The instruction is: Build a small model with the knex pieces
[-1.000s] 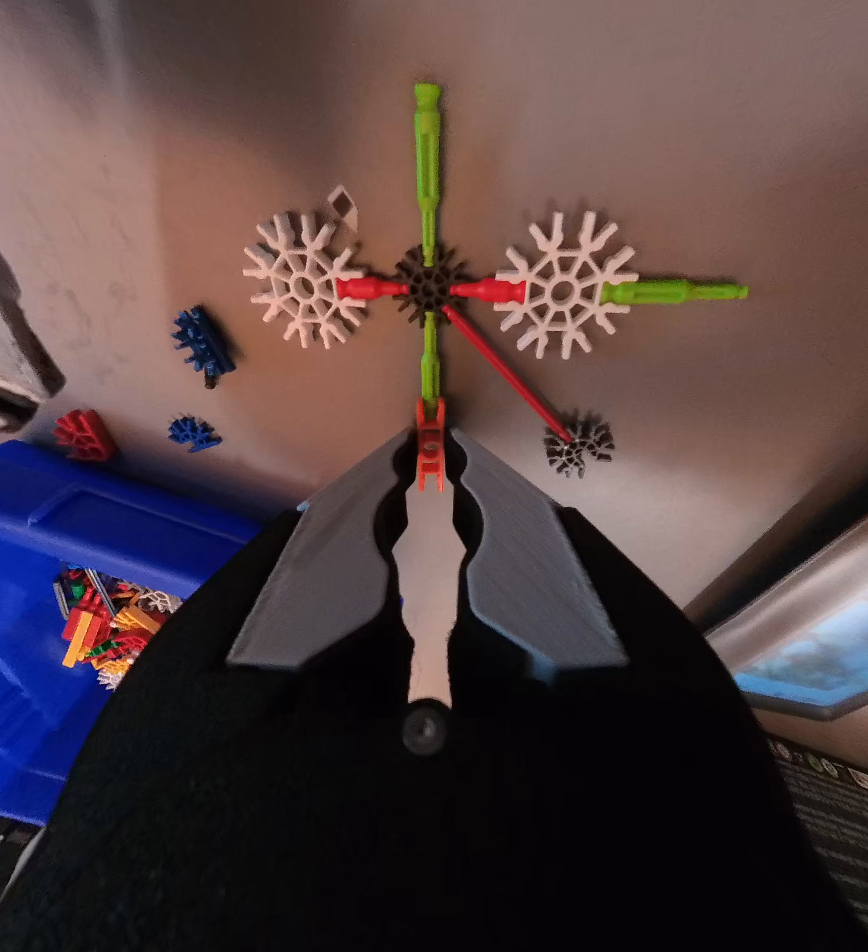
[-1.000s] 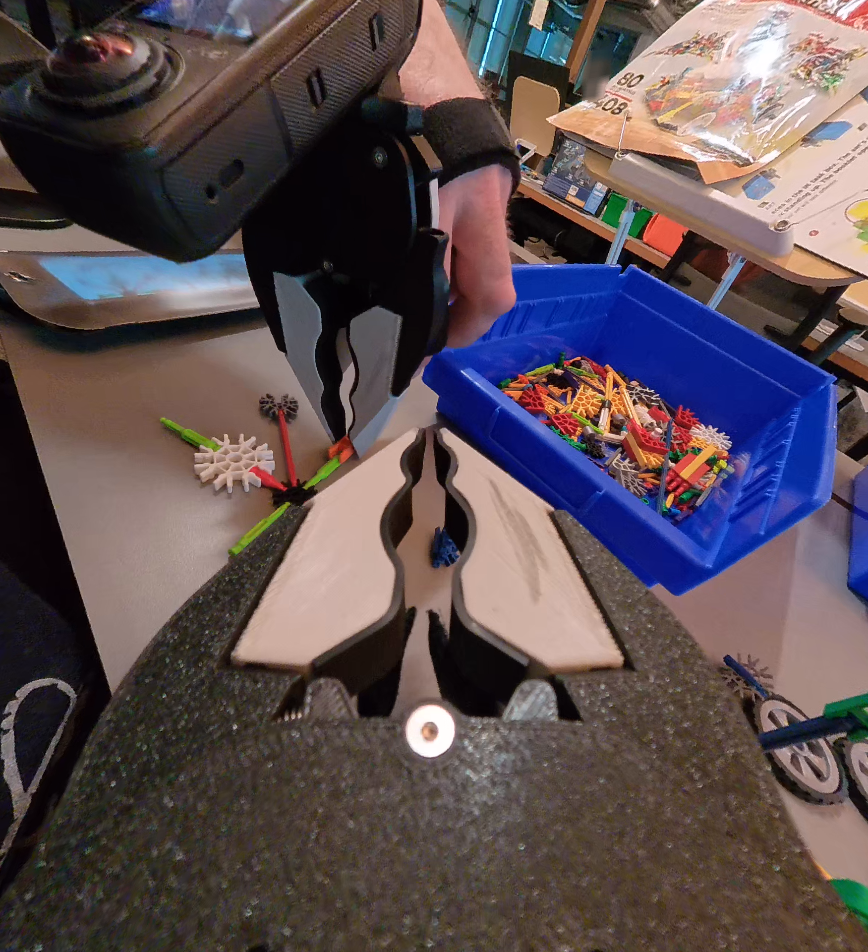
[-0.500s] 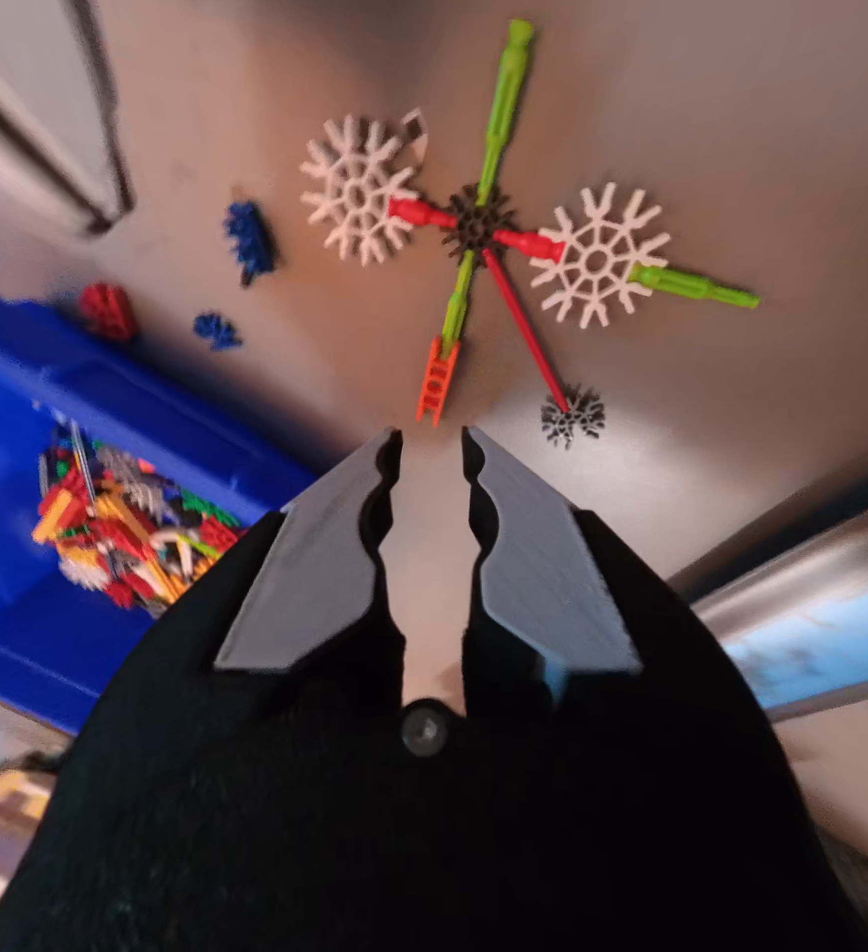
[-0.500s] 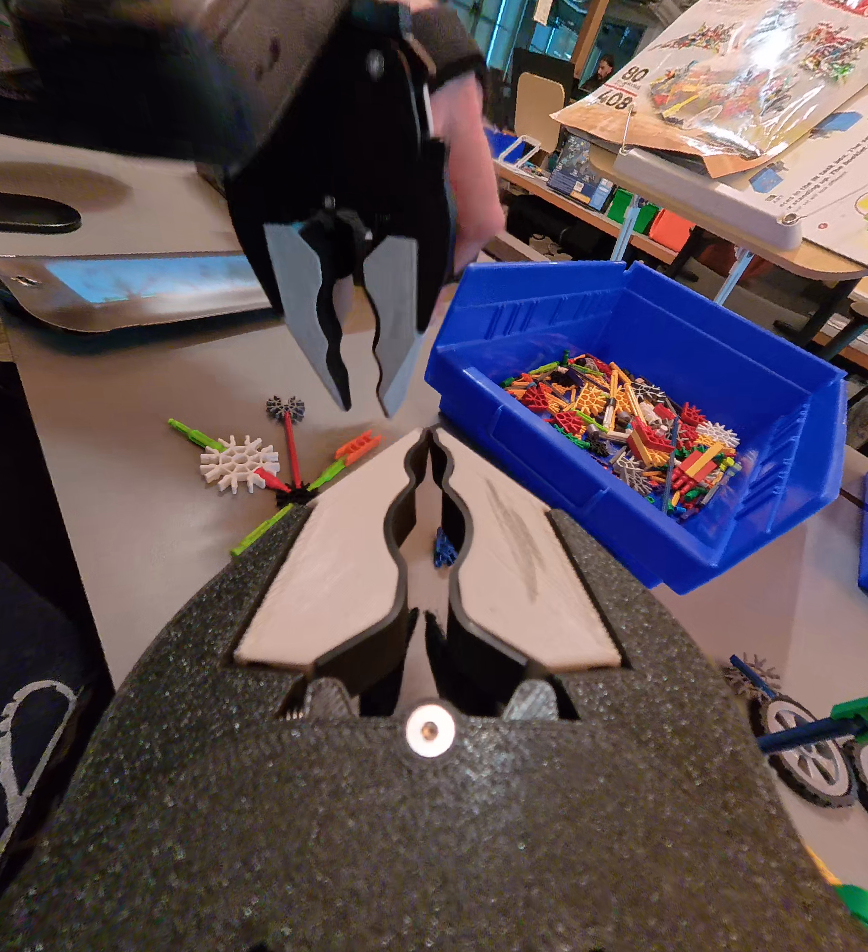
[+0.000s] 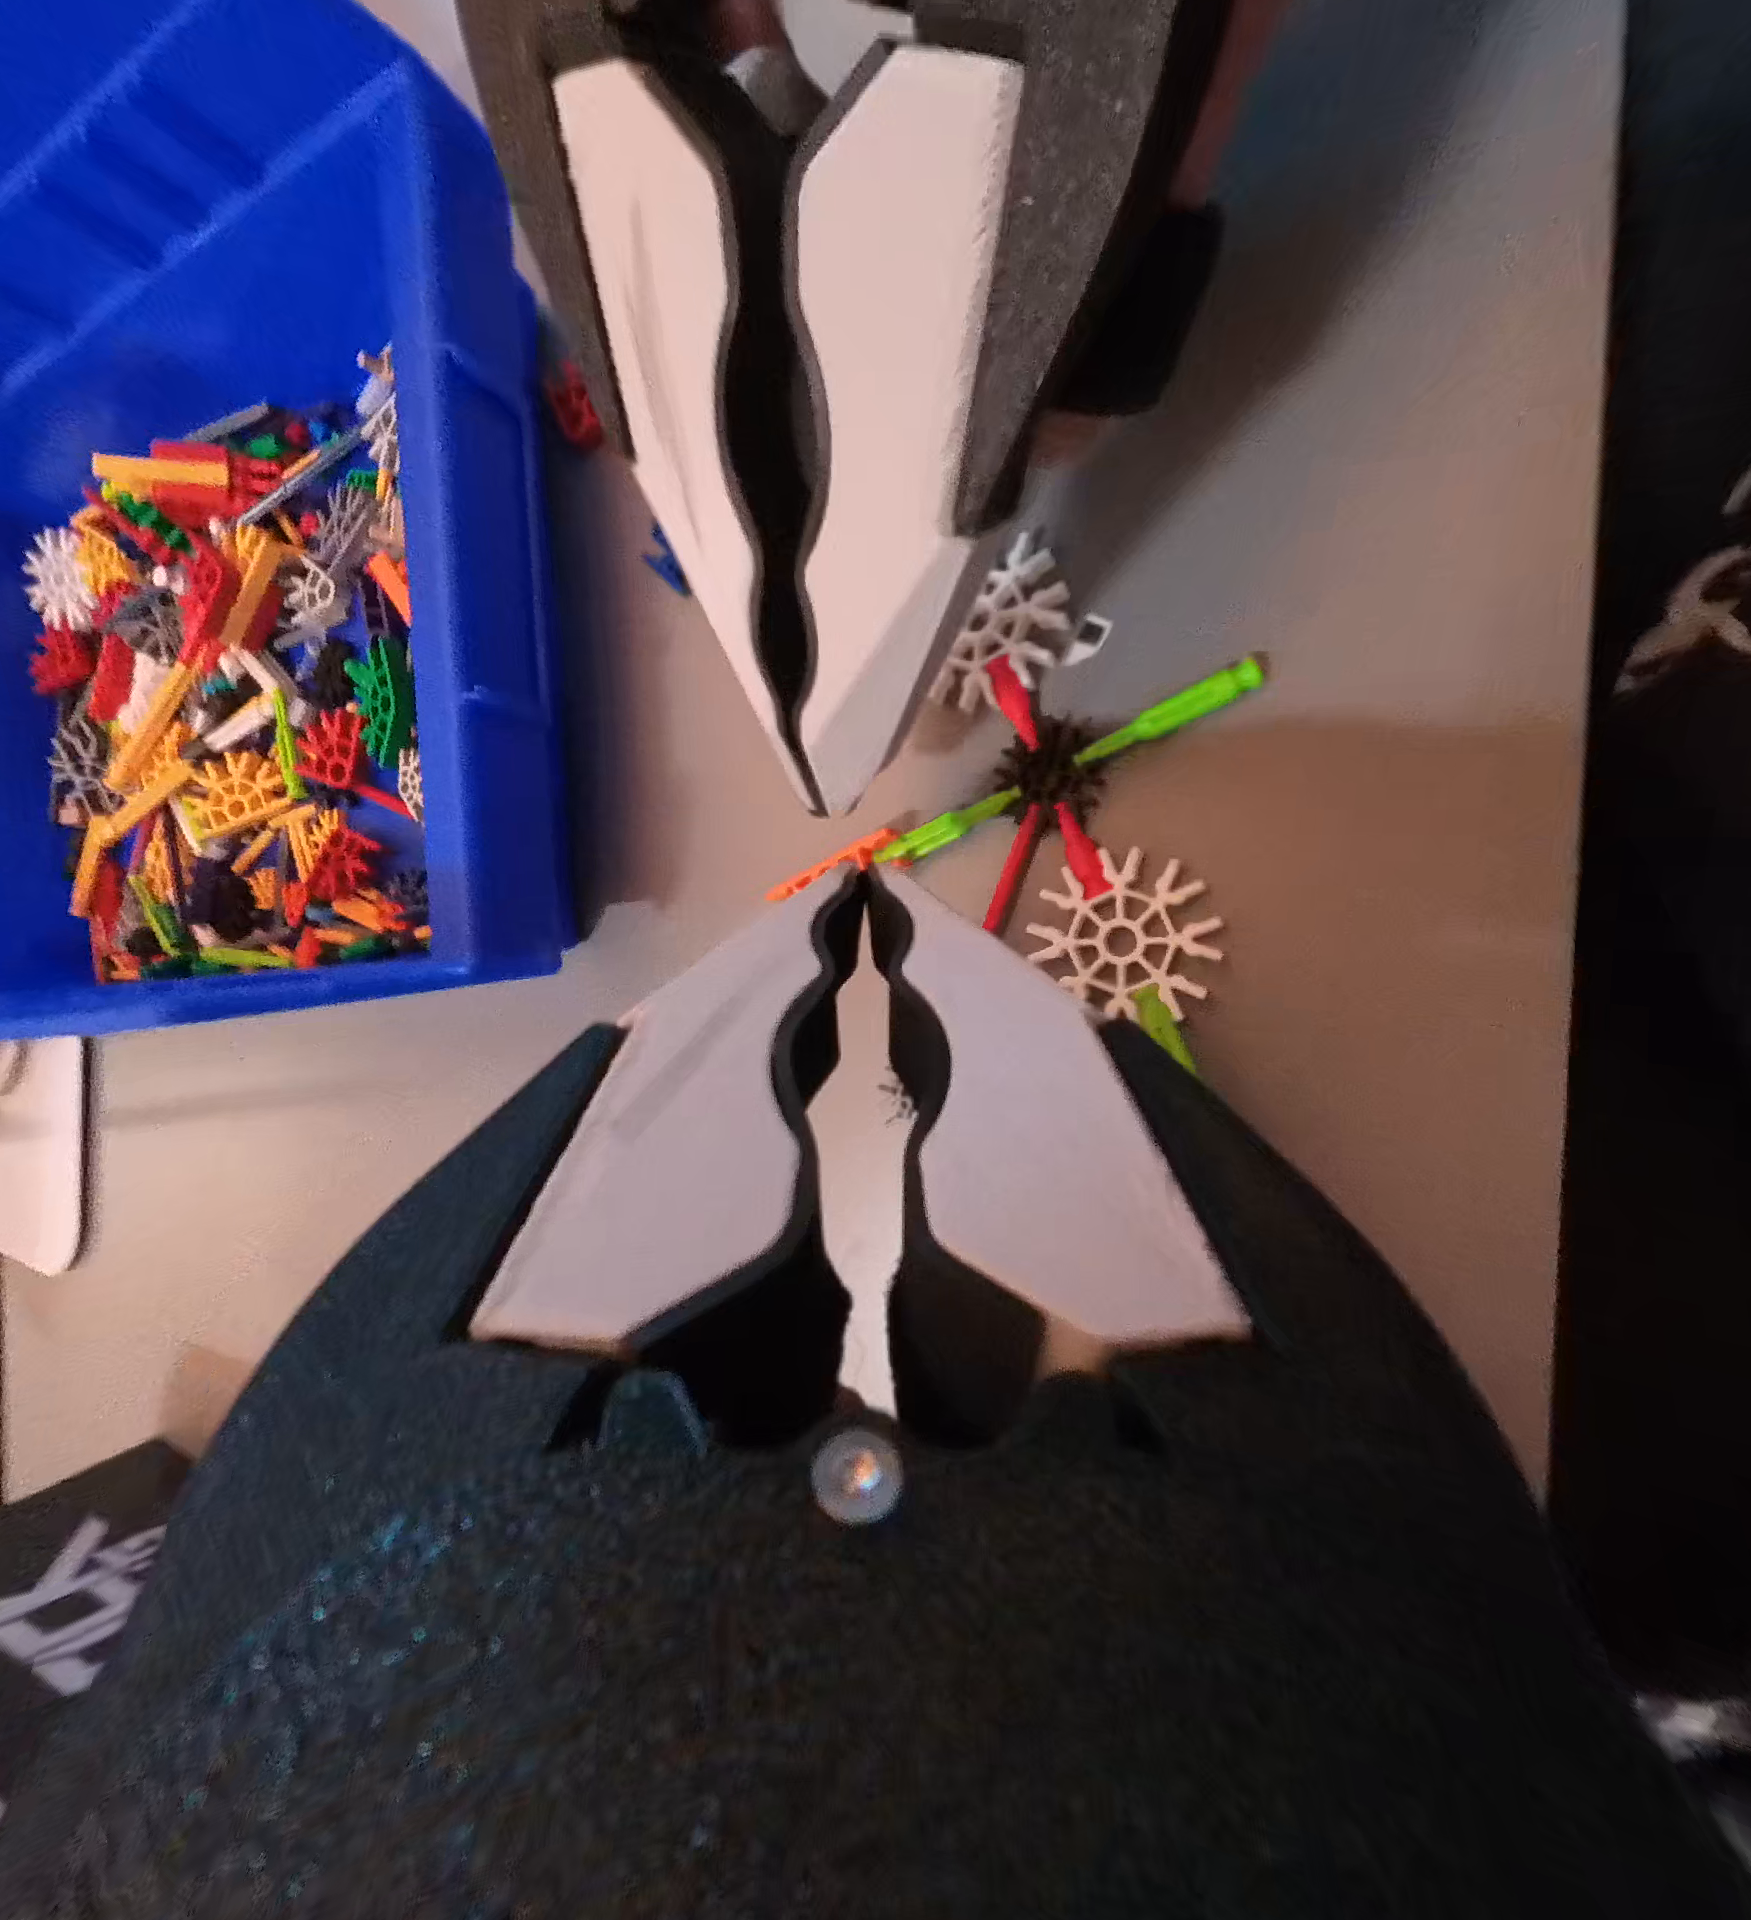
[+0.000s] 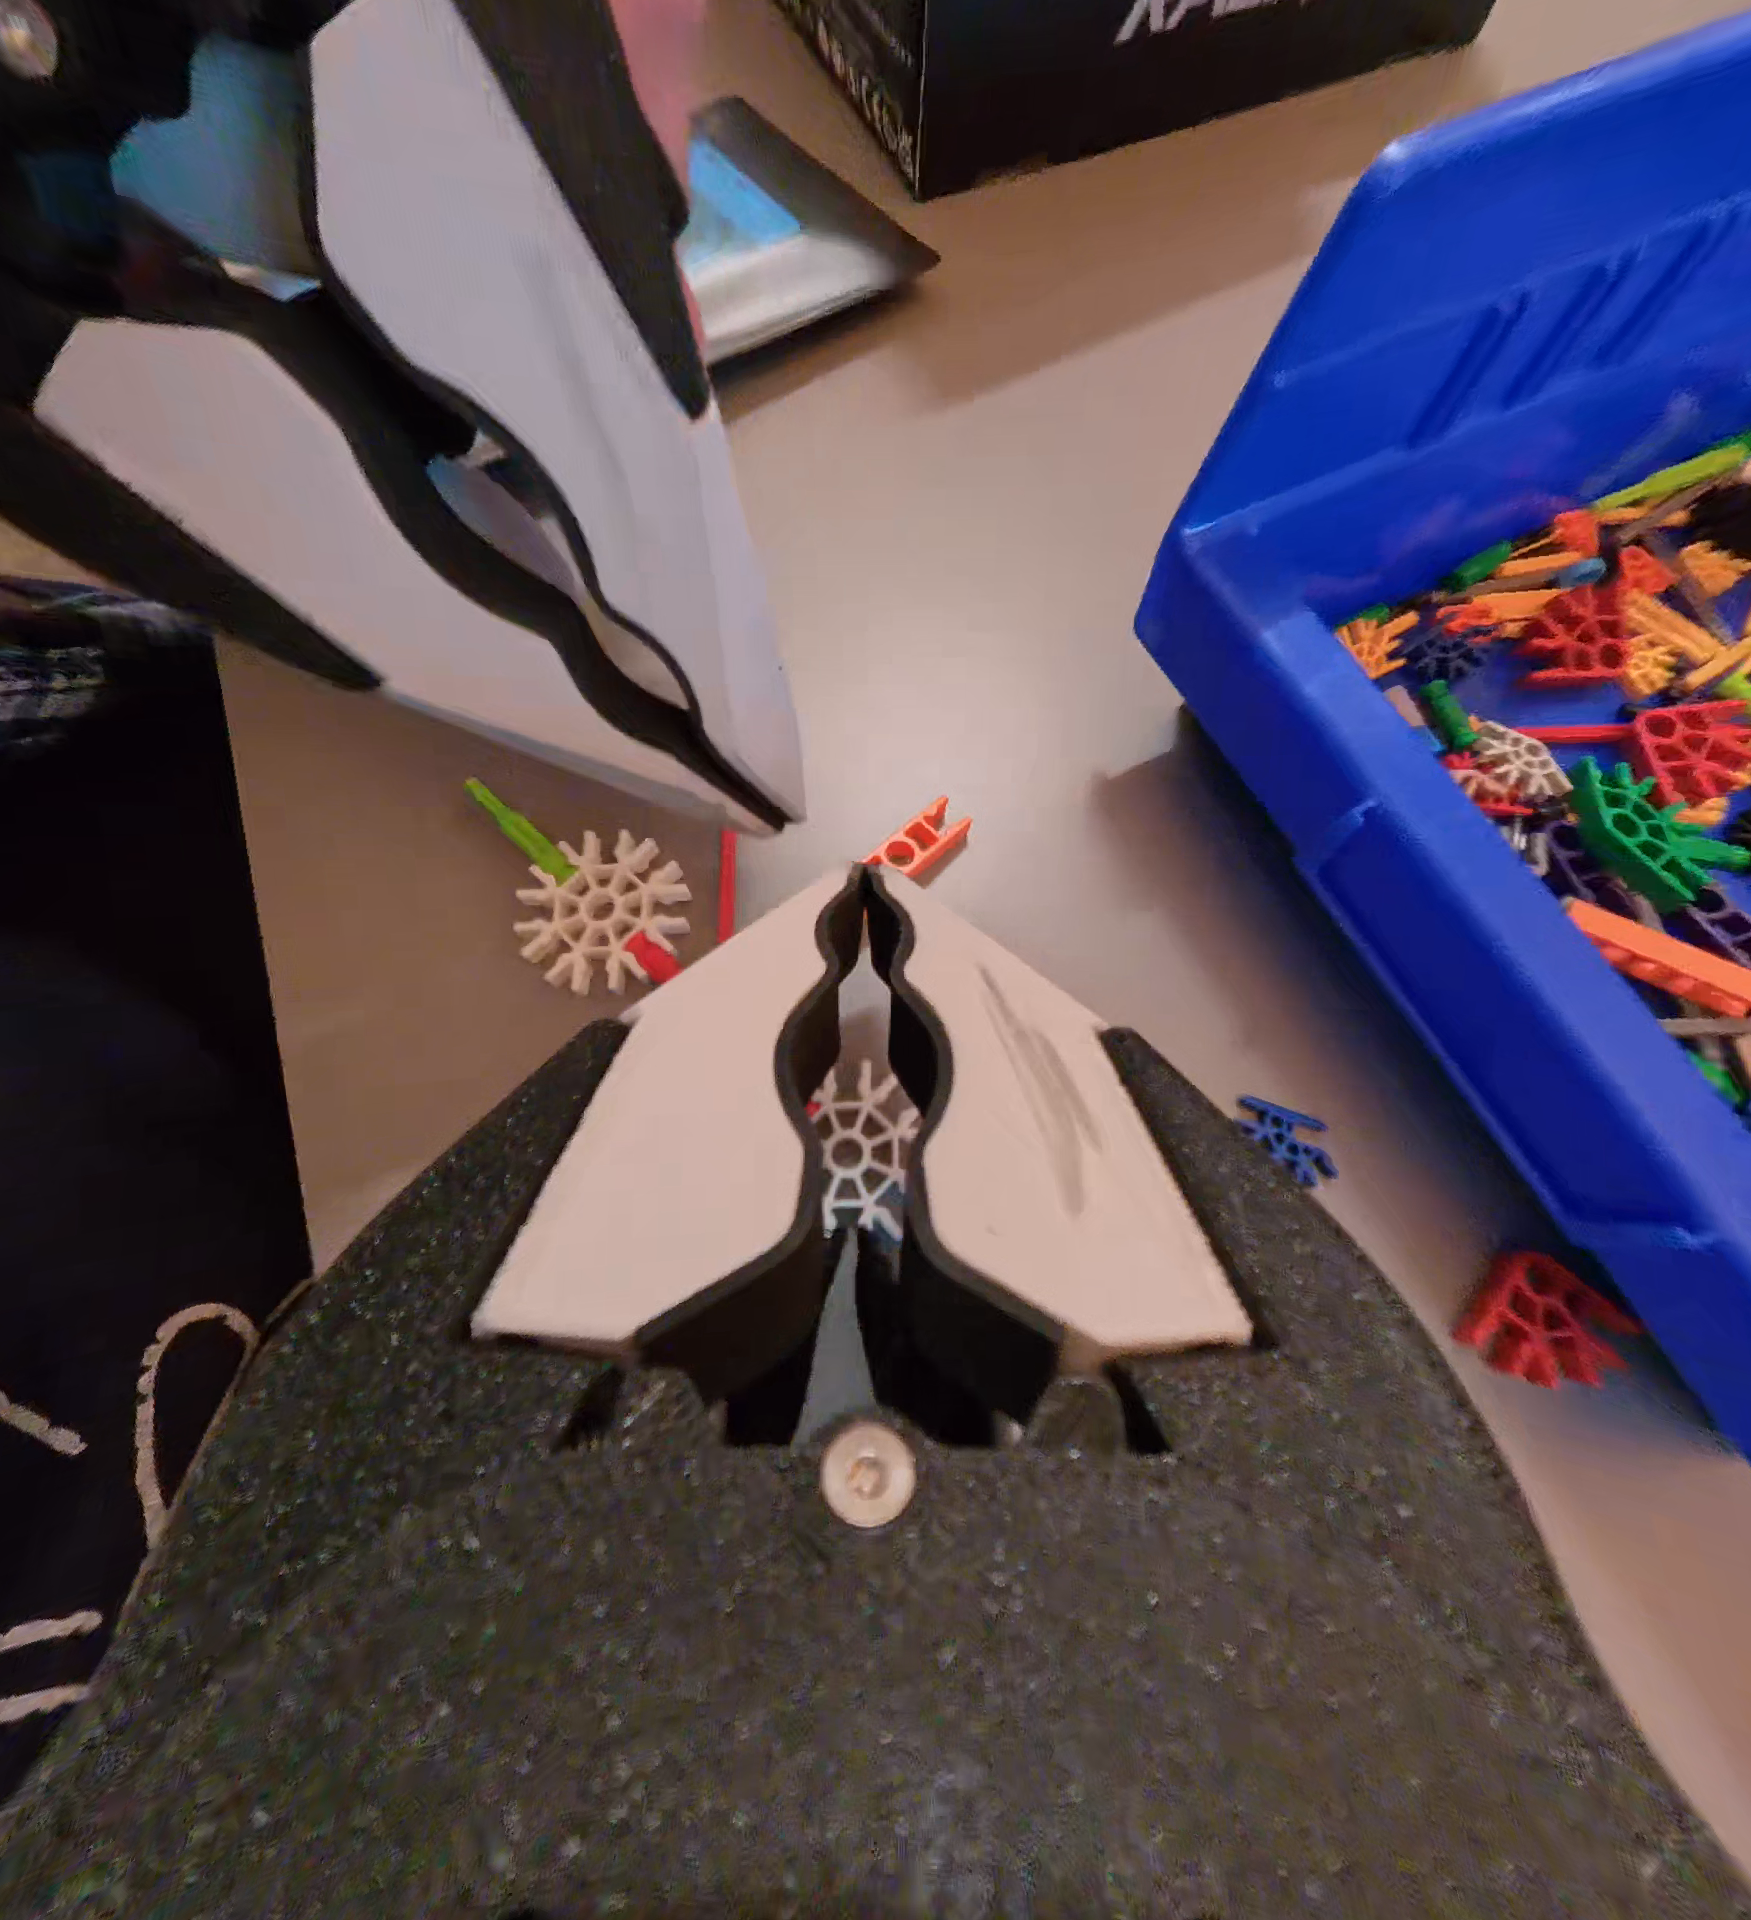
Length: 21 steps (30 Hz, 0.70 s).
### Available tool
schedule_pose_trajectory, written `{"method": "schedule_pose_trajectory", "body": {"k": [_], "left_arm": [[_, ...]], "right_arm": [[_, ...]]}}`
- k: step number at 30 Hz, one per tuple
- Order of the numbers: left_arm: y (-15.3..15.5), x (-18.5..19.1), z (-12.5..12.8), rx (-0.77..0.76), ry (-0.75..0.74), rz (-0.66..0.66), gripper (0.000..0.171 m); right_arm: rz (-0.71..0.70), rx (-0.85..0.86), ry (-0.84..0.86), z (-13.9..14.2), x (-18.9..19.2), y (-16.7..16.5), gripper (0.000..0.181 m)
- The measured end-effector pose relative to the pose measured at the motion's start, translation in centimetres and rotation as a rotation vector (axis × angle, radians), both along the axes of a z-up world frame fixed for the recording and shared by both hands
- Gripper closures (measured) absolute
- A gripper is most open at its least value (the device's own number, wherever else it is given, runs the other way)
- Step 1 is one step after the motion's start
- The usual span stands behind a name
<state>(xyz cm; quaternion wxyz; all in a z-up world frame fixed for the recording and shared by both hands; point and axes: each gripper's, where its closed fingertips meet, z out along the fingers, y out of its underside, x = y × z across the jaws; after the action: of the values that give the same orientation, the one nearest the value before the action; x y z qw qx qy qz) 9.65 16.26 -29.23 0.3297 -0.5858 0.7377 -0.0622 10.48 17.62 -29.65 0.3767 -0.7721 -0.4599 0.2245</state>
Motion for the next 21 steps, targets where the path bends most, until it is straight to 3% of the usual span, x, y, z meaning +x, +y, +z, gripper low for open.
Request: {"method": "schedule_pose_trajectory", "body": {"k": [13,21], "left_arm": [[1.9,0.0,-2.4,-0.046,0.045,0.006,0.171],[1.9,-0.2,-2.2,-0.090,0.046,-0.007,0.171]], "right_arm": [[0.056,-0.078,-0.116,-2.4,-0.2,0.1,0.181],[0.053,-0.070,-0.102,-1.6,-0.2,0.4,0.181]]}}
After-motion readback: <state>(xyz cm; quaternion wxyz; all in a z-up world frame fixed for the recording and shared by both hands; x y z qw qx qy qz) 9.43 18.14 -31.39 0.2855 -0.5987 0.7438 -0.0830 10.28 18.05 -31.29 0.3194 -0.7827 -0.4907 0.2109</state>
